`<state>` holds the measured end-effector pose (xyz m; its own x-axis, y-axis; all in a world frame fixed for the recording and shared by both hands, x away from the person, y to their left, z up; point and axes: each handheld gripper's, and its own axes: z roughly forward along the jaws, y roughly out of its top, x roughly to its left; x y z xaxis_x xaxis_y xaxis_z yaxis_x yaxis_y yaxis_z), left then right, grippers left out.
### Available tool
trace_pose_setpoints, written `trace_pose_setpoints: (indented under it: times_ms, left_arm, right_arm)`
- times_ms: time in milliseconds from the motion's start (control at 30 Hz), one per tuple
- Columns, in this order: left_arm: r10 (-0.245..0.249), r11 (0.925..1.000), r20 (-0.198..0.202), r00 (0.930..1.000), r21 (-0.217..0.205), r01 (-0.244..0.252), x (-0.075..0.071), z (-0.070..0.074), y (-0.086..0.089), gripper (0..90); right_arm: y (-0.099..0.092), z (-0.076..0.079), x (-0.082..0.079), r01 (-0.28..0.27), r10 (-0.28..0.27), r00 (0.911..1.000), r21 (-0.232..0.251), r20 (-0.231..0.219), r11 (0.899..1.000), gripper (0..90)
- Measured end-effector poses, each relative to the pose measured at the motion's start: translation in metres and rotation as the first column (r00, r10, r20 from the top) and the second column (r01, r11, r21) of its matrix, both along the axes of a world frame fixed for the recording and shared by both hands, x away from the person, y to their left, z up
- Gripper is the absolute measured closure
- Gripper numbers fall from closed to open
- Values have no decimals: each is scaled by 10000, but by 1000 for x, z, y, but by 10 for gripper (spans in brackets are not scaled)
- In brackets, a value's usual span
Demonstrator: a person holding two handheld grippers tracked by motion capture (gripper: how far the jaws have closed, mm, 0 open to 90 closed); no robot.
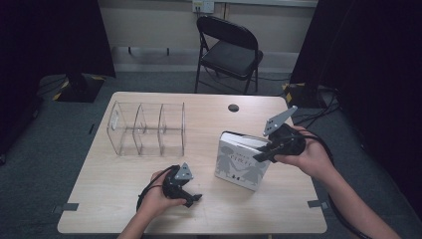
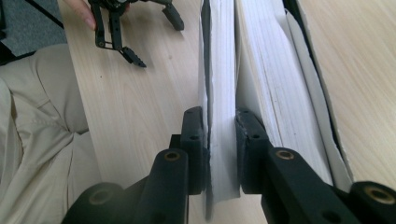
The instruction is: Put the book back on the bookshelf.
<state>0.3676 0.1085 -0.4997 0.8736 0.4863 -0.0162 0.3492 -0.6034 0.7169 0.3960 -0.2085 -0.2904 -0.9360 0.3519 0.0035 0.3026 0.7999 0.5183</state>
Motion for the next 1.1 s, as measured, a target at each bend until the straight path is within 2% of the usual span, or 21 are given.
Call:
trace_pose_setpoints:
  times_ms: [100, 267, 300, 333, 400, 467, 533, 567, 633, 733, 833, 867, 900, 1000, 1033, 1100]
  left_arm:
    - [-5, 10000, -16, 10000, -3, 5, 0, 0, 0, 75]
    - [-48, 10000, -23, 10000, 8, 48, 0, 0, 0, 74]
    - [-147, 9998, 4, 9999, 126, 147, 1, 1, 0, 72]
    - [-44, 10000, -32, 10000, -22, 44, 0, 0, 0, 72]
    - [-87, 10000, -32, 10000, 49, 87, 0, 0, 0, 65]
    - [-132, 9999, -32, 9999, 73, 132, 0, 0, -1, 48]
    - [-42, 10000, -68, 10000, -58, 41, -1, -2, -3, 27]
    - [-203, 9997, -40, 9998, 122, 203, 0, -1, -2, 19]
    - [-207, 9998, -98, 9997, 37, 207, -1, -2, -2, 8]
    - [-445, 9984, -71, 9990, 334, 447, 1, 0, 1, 0]
    - [-414, 9985, -75, 9991, 364, 417, 1, 0, 1, 0]
    - [-320, 9992, -104, 9994, 215, 323, 0, -1, 0, 0]
    - [-396, 9987, -75, 9992, 312, 399, 1, 0, 1, 0]
    - [-300, 9995, -48, 9995, 74, 301, 0, -2, 1, 0]
    - [-400, 9990, -8, 9992, 183, 400, 0, -1, 2, 0]
    - [-427, 9990, 61, 9991, 114, 426, 0, -2, 3, 0]
  right_arm:
    - [5, 3, 2, 31, -38, 9999, -464, -145, 9989, 759]
    - [15, 8, 3, 463, -528, 9975, -1300, -474, 9904, 755]
    - [17, 9, 3, 502, -575, 9973, -1450, -467, 9882, 753]
    - [18, 9, 3, 507, -581, 9974, -1589, -420, 9860, 749]
    - [20, 9, 3, 429, -477, 9986, -1831, -217, 9821, 742]
    - [21, 9, 3, 377, -449, 9984, -1873, -343, 9816, 752]
    - [19, 9, 4, 132, -223, 9983, -1648, -534, 9862, 758]
    - [19, 9, 3, 116, -215, 9980, -1622, -593, 9867, 759]
    - [17, 9, 2, -159, 83, 9987, -1532, -503, 9881, 760]
    - [17, 8, -2, -439, 376, 9982, -1439, -458, 9886, 761]
    - [17, 8, -5, -681, 639, 9974, -1375, -342, 9882, 761]
    - [16, 8, -5, -787, 743, 9966, -1375, -366, 9874, 761]
    - [16, 8, -5, -892, 856, 9958, -1338, -326, 9870, 761]
    - [15, 7, -6, -918, 912, 9958, -1413, -108, 9857, 759]
    - [15, 7, -6, -923, 918, 9957, -1427, -97, 9854, 758]
    - [15, 7, -5, -918, 927, 9957, -1444, -8, 9853, 754]
